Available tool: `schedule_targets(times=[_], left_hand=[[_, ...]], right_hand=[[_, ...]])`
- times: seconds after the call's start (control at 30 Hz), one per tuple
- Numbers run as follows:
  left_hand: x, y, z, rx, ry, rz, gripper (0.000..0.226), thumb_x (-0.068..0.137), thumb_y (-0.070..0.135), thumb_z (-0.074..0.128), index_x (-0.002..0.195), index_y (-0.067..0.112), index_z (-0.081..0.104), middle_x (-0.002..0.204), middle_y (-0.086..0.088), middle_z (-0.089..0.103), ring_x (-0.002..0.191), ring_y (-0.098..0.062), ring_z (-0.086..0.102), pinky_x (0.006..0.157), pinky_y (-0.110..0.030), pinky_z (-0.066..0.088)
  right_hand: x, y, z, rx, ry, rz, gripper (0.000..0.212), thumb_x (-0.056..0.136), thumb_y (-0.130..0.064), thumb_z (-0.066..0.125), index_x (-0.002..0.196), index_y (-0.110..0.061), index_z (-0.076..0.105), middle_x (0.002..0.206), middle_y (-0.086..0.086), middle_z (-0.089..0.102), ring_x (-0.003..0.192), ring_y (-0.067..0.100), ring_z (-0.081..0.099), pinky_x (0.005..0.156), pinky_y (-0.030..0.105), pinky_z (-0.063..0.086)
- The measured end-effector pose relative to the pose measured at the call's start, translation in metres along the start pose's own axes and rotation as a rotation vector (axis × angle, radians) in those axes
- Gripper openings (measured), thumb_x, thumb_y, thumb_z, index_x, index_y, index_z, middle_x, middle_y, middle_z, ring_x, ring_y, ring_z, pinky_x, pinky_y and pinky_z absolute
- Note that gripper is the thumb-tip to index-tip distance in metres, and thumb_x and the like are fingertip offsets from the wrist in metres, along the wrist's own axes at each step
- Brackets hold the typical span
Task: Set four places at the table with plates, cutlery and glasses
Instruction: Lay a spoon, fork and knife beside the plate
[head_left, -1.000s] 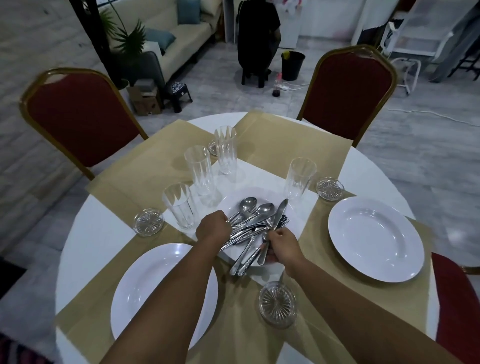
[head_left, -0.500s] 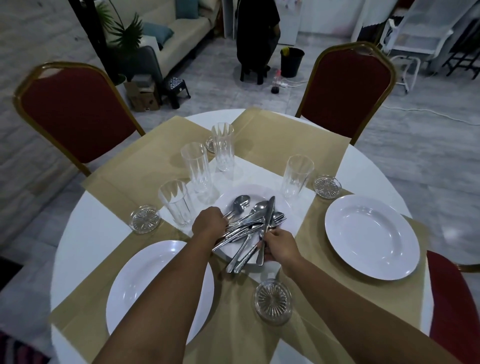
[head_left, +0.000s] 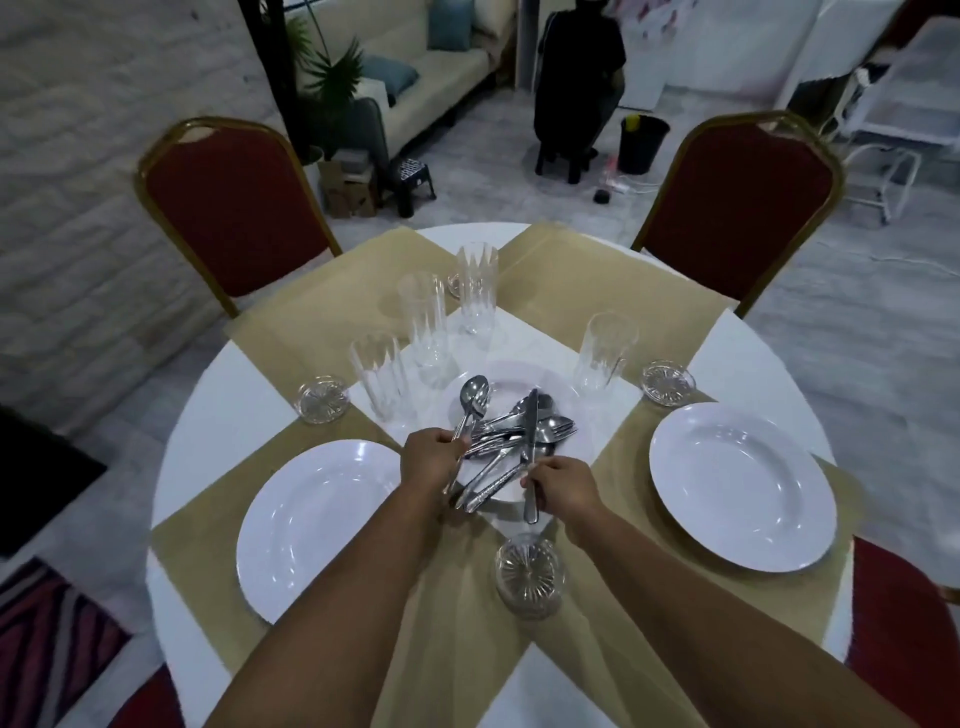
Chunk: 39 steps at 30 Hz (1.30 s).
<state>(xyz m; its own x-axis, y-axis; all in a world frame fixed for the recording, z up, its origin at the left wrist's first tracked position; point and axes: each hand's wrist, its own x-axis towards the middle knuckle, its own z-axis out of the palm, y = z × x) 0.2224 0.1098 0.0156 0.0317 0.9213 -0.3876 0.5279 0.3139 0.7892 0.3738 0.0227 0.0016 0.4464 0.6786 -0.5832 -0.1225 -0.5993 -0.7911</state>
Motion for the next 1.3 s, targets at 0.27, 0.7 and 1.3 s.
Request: schedule_targets(times=[0.27,0.7,1.3], left_hand=[[-0.064,-0.005,0.03,-0.275,-0.009,-0.15,0.039,0.076,0.026,0.08,0.101,-0.003,0.07,0.1,-0.01,0.066,0.092,-0.023,0.063,0.085,-0.025,0.05],[-0.179,-0.032,0.124,-0.537,0.229,-0.325,0.014,0.08,0.011,0.075,0.084,-0.001,0.07,0.076,-0.012,0.066,0.066,-0.021,0.06,0.058,-0.018,0.049],[-0.252,-0.044,0.214,-0.368,0.277,-0.371,0.027,0.079,0.033,0.074,0.088,0.007,0.072,0.09,-0.008,0.072,0.088,-0.026,0.067,0.08,-0.032,0.05]], right_hand=[[-0.011,-0.002,-0.041,-0.083,-0.153,0.048,0.019,0.086,-0.001,0.063,0.067,-0.007,0.063,0.064,0.011,0.057,0.05,0.017,0.051,0.046,0.024,0.042],[-0.041,0.039,-0.135,-0.226,-0.29,0.017,0.024,0.088,0.002,0.061,0.066,-0.007,0.061,0.061,0.009,0.054,0.054,0.017,0.049,0.043,0.019,0.039],[-0.055,0.092,-0.215,-0.804,-0.243,-0.265,0.023,0.09,-0.012,0.058,0.1,-0.015,0.079,0.097,0.007,0.075,0.081,0.023,0.066,0.059,0.022,0.044]])
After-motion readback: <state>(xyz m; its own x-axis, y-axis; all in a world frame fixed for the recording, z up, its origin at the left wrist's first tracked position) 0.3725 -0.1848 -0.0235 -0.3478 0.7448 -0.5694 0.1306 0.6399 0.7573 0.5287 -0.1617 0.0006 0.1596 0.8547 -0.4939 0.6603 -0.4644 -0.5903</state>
